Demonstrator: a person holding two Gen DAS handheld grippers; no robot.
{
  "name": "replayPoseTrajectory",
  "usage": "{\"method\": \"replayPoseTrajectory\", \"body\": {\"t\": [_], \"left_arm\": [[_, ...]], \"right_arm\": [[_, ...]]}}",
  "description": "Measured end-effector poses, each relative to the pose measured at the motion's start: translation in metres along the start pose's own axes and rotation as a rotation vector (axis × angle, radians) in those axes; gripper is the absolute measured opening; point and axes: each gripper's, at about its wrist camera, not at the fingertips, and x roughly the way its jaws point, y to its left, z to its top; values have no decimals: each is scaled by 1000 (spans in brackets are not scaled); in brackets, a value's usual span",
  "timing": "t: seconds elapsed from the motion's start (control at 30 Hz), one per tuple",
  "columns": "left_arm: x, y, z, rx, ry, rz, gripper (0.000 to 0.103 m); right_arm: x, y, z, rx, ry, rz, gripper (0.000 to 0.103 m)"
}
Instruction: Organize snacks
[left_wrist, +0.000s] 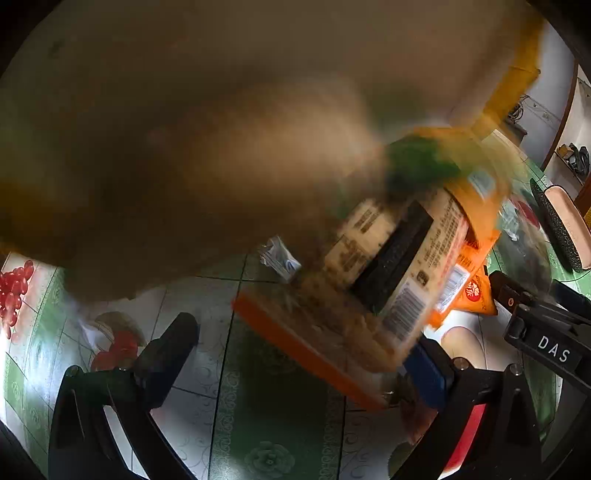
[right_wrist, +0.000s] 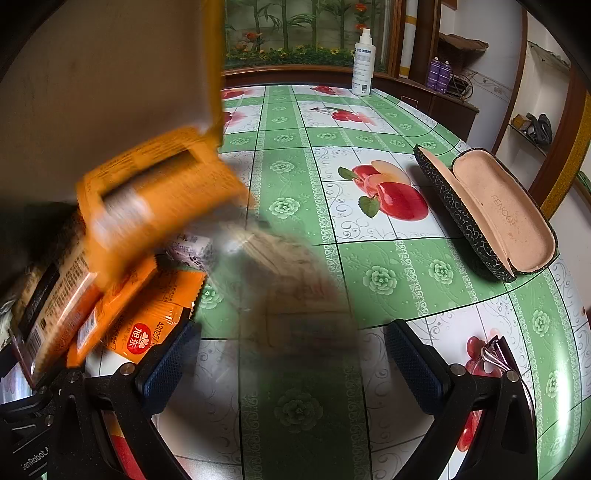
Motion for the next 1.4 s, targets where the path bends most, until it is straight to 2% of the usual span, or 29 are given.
{"method": "replayPoseTrajectory", "body": {"t": [1.4], "left_arm": [[2, 1, -3, 1, 0, 0, 103]], "right_arm": [[0, -4, -1, 4, 0, 4, 102]]}}
